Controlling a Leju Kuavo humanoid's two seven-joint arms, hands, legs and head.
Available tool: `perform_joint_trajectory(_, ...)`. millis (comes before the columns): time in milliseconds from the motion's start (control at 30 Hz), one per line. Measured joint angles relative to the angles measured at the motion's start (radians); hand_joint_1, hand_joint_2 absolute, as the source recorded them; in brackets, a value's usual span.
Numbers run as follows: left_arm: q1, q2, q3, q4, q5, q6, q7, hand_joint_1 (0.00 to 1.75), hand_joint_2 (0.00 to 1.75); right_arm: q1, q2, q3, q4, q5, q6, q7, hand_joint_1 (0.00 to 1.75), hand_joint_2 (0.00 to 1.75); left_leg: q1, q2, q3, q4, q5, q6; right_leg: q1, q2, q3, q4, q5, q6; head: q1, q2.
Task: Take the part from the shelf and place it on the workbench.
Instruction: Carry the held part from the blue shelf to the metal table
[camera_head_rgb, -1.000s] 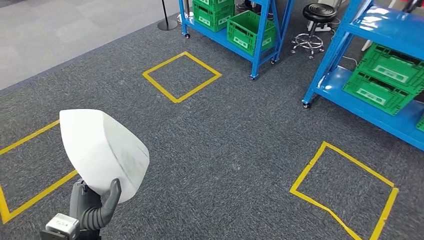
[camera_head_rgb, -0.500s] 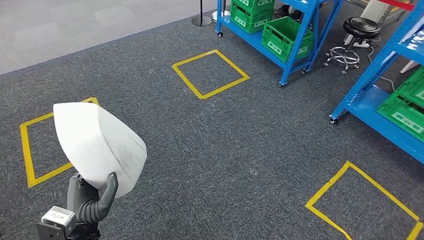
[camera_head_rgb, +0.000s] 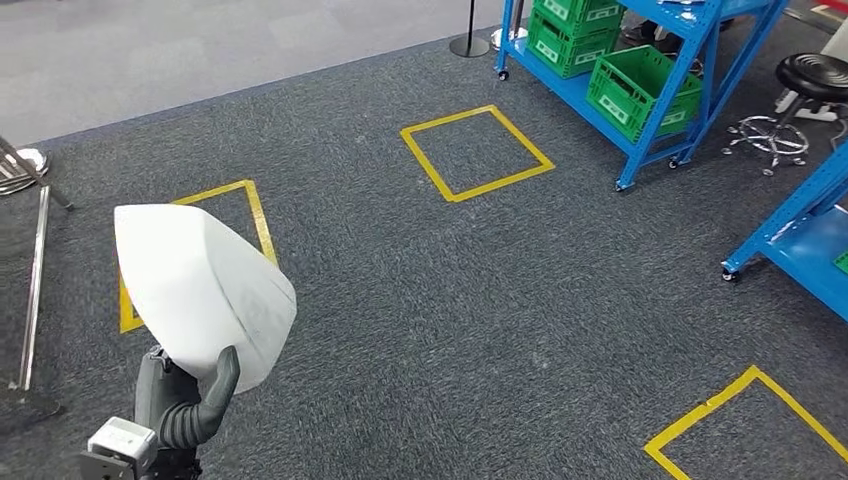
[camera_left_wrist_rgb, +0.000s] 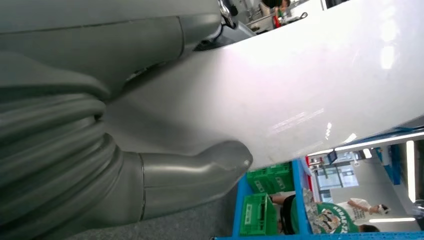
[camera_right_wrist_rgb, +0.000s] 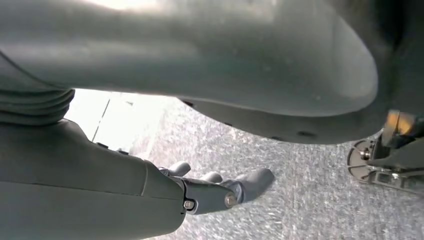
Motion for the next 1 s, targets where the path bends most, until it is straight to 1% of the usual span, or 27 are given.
perform_joint_trajectory(33, 0.001, -0.002, 0.002, -0.001, -0.002, 0.000, 0.000, 1.75, 1.75, 0.001, 0.000, 0.000, 0.000, 0.003, 0.000, 0.002, 0.00, 0.00, 0.001, 0.013, -0.030, 0.065, -0.030, -0.004, 0.001, -0.014, 0.000, 0.000, 0.000, -0.002, -0.001, 0.000)
perform_joint_trajectory(67, 0.003, -0.003, 0.004, -0.002, -0.005, 0.000, 0.000, 1.75, 1.75, 0.001, 0.000, -0.001, 0.000, 0.005, 0.000, 0.004, 0.00, 0.00, 0.003, 0.020, -0.052, 0.113, -0.046, -0.007, 0.001, -0.027, -0.001, 0.000, -0.001, -0.002, -0.001, 0.000)
perform_joint_trajectory(100, 0.005, -0.004, 0.005, -0.003, -0.009, 0.001, 0.001, 1.75, 1.75, 0.002, 0.000, -0.001, 0.000, 0.007, 0.001, 0.006, 0.00, 0.00, 0.005, 0.025, -0.058, 0.130, -0.044, -0.011, 0.002, -0.040, -0.001, 0.000, -0.002, -0.001, -0.001, 0.000)
perform_joint_trajectory(133, 0.008, -0.005, 0.006, -0.006, -0.013, 0.001, 0.003, 1.75, 1.75, 0.001, 0.000, -0.001, 0.000, 0.009, 0.002, 0.009, 0.00, 0.00, 0.008, 0.031, -0.041, 0.103, -0.024, -0.013, 0.001, -0.052, 0.000, 0.001, -0.003, 0.000, -0.001, 0.000)
perform_joint_trajectory(167, 0.010, -0.006, 0.007, -0.008, -0.018, 0.001, 0.004, 1.75, 1.75, 0.001, 0.001, -0.001, 0.000, 0.010, 0.002, 0.011, 0.00, 0.00, 0.011, 0.042, -0.008, 0.045, 0.007, -0.016, 0.000, -0.063, 0.001, 0.002, -0.005, 0.004, -0.001, 0.000)
perform_joint_trajectory(200, 0.011, -0.007, 0.008, -0.012, -0.023, 0.000, 0.007, 1.75, 1.75, 0.000, 0.002, -0.001, 0.000, 0.010, 0.003, 0.014, 0.00, 0.00, 0.012, 0.063, 0.032, -0.027, 0.034, -0.017, 0.001, -0.074, 0.003, 0.005, -0.008, 0.009, -0.001, 0.000)
perform_joint_trajectory(233, 0.012, -0.009, 0.008, -0.015, -0.028, -0.001, 0.009, 1.75, 1.75, 0.000, 0.003, -0.001, 0.000, 0.011, 0.003, 0.016, 0.00, 0.00, 0.013, 0.081, 0.066, -0.086, 0.054, -0.013, 0.003, -0.082, 0.005, 0.008, -0.012, 0.015, -0.001, 0.000)
perform_joint_trajectory(267, 0.012, -0.012, 0.009, -0.019, -0.032, -0.003, 0.011, 1.75, 1.75, -0.001, 0.004, -0.001, 0.000, 0.011, 0.004, 0.017, 0.00, 0.00, 0.012, 0.092, 0.086, -0.122, 0.063, -0.007, 0.006, -0.089, 0.006, 0.011, -0.016, 0.022, 0.001, 0.000)
perform_joint_trajectory(300, 0.013, -0.015, 0.010, -0.021, -0.034, -0.004, 0.012, 1.75, 1.75, -0.002, 0.005, -0.001, 0.000, 0.012, 0.006, 0.017, 0.00, 0.00, 0.010, 0.095, 0.092, -0.136, 0.064, 0.000, 0.008, -0.096, 0.008, 0.012, -0.018, 0.029, 0.002, 0.000)
perform_joint_trajectory(367, 0.016, -0.017, 0.013, -0.025, -0.037, -0.006, 0.013, 1.75, 1.75, -0.006, 0.007, -0.001, 0.000, 0.013, 0.010, 0.015, 0.00, 0.00, 0.006, 0.075, 0.089, -0.137, 0.068, 0.017, 0.005, -0.107, 0.012, 0.011, -0.020, 0.043, 0.004, 0.000)
perform_joint_trajectory(400, 0.017, -0.019, 0.014, -0.027, -0.038, -0.007, 0.014, 1.75, 1.75, -0.007, 0.008, -0.001, 0.000, 0.013, 0.011, 0.015, 0.00, 0.00, 0.006, 0.066, 0.088, -0.140, 0.070, 0.024, 0.002, -0.097, 0.010, 0.017, -0.026, 0.050, 0.004, 0.000)
perform_joint_trajectory(433, 0.018, -0.021, 0.015, -0.030, -0.040, -0.009, 0.015, 1.75, 1.75, -0.008, 0.009, -0.002, 0.000, 0.010, 0.012, 0.014, 0.00, 0.00, 0.007, 0.056, 0.088, -0.142, 0.073, 0.030, 0.000, -0.076, 0.001, 0.040, -0.043, 0.056, 0.005, 0.000)
perform_joint_trajectory(467, 0.019, -0.024, 0.015, -0.032, -0.041, -0.011, 0.016, 1.75, 1.75, -0.007, 0.010, -0.003, 0.000, 0.008, 0.012, 0.015, 0.00, 0.00, 0.008, 0.048, 0.088, -0.144, 0.075, 0.036, -0.002, -0.050, -0.020, 0.083, -0.069, 0.059, 0.007, 0.000)
perform_joint_trajectory(500, 0.018, -0.027, 0.015, -0.033, -0.043, -0.015, 0.018, 1.75, 1.75, -0.006, 0.010, -0.004, 0.000, 0.005, 0.011, 0.015, 0.00, 0.00, 0.007, 0.039, 0.086, -0.144, 0.076, 0.040, -0.002, -0.025, -0.051, 0.148, -0.103, 0.060, 0.008, 0.000)
perform_joint_trajectory(533, 0.018, -0.030, 0.015, -0.033, -0.044, -0.018, 0.020, 1.75, 1.75, -0.005, 0.011, -0.005, 0.000, 0.002, 0.010, 0.015, 0.00, 0.00, 0.005, 0.029, 0.083, -0.144, 0.077, 0.043, -0.002, -0.012, -0.087, 0.220, -0.135, 0.060, 0.008, 0.000)
perform_joint_trajectory(567, 0.018, -0.032, 0.015, -0.032, -0.045, -0.020, 0.022, 1.75, 1.75, -0.005, 0.011, -0.007, 0.000, -0.001, 0.009, 0.015, 0.00, 0.00, 0.004, 0.019, 0.082, -0.143, 0.078, 0.044, -0.001, -0.007, -0.117, 0.277, -0.153, 0.059, 0.008, 0.000)
perform_joint_trajectory(600, 0.018, -0.034, 0.015, -0.031, -0.047, -0.022, 0.023, 1.75, 1.75, -0.006, 0.012, -0.009, 0.000, -0.003, 0.008, 0.014, 0.00, 0.00, 0.003, 0.007, 0.081, -0.142, 0.078, 0.045, 0.000, -0.005, -0.132, 0.305, -0.152, 0.056, 0.008, 0.000)
perform_joint_trajectory(633, 0.017, -0.035, 0.015, -0.029, -0.047, -0.022, 0.024, 1.75, 1.75, -0.006, 0.012, -0.010, 0.000, -0.004, 0.008, 0.012, 0.00, 0.00, 0.002, -0.004, 0.080, -0.141, 0.079, 0.045, 0.001, -0.003, -0.128, 0.292, -0.132, 0.053, 0.008, 0.000)
perform_joint_trajectory(667, 0.016, -0.036, 0.015, -0.028, -0.048, -0.022, 0.024, 1.75, 1.75, -0.006, 0.012, -0.010, 0.000, -0.004, 0.007, 0.009, 0.00, 0.00, 0.002, -0.016, 0.081, -0.140, 0.079, 0.045, 0.002, 0.001, -0.105, 0.242, -0.098, 0.048, 0.008, 0.000)
perform_joint_trajectory(700, 0.015, -0.037, 0.015, -0.027, -0.048, -0.023, 0.024, 1.75, 1.75, -0.005, 0.012, -0.010, 0.000, -0.004, 0.007, 0.006, 0.00, 0.00, 0.002, -0.028, 0.080, -0.139, 0.080, 0.043, 0.001, 0.017, -0.071, 0.169, -0.060, 0.043, 0.008, 0.000)
perform_joint_trajectory(733, 0.013, -0.037, 0.015, -0.025, -0.048, -0.023, 0.024, 1.75, 1.75, -0.004, 0.012, -0.011, 0.000, -0.003, 0.007, 0.003, 0.00, 0.00, 0.001, -0.038, 0.079, -0.137, 0.081, 0.040, 0.002, 0.037, -0.041, 0.101, -0.035, 0.039, 0.008, 0.000)
perform_joint_trajectory(767, 0.012, -0.038, 0.015, -0.024, -0.048, -0.023, 0.025, 1.75, 1.75, -0.002, 0.012, -0.011, 0.000, -0.003, 0.007, 0.001, 0.00, 0.00, 0.001, -0.048, 0.076, -0.136, 0.082, 0.034, 0.003, 0.052, -0.019, 0.051, -0.019, 0.036, 0.008, 0.000)
perform_joint_trajectory(800, 0.011, -0.038, 0.015, -0.023, -0.049, -0.023, 0.025, 1.75, 1.75, -0.001, 0.012, -0.011, 0.000, -0.003, 0.007, 0.000, 0.00, 0.00, 0.002, -0.057, 0.073, -0.136, 0.084, 0.027, 0.005, 0.063, -0.010, 0.025, -0.015, 0.034, 0.008, 0.000)
perform_joint_trajectory(867, 0.010, -0.039, 0.015, -0.021, -0.049, -0.023, 0.026, 1.75, 1.75, -0.001, 0.011, -0.011, 0.000, -0.003, 0.007, -0.003, 0.00, 0.00, 0.005, -0.074, 0.066, -0.142, 0.091, 0.012, 0.008, 0.052, -0.010, 0.018, -0.013, 0.025, 0.008, 0.000)
perform_joint_trajectory(900, 0.010, -0.040, 0.015, -0.021, -0.049, -0.023, 0.026, 1.75, 1.75, -0.002, 0.012, -0.011, 0.000, -0.003, 0.007, -0.003, 0.00, 0.00, 0.006, -0.073, 0.063, -0.141, 0.091, 0.007, 0.008, 0.042, -0.007, 0.013, -0.009, 0.018, 0.008, 0.000)
perform_joint_trajectory(933, 0.010, -0.040, 0.015, -0.020, -0.049, -0.023, 0.026, 1.75, 1.75, -0.001, 0.012, -0.011, 0.000, -0.003, 0.007, -0.005, 0.00, 0.00, 0.005, -0.059, 0.055, -0.128, 0.082, 0.003, 0.006, 0.031, -0.004, 0.007, -0.004, 0.010, 0.007, 0.000)
perform_joint_trajectory(1000, 0.006, -0.040, 0.015, -0.020, -0.053, -0.023, 0.026, 1.75, 1.75, 0.000, 0.012, -0.011, 0.000, -0.002, 0.007, -0.009, 0.00, 0.00, 0.003, -0.012, 0.017, -0.046, 0.033, 0.000, 0.005, 0.007, 0.002, -0.002, 0.001, -0.002, 0.003, 0.000)
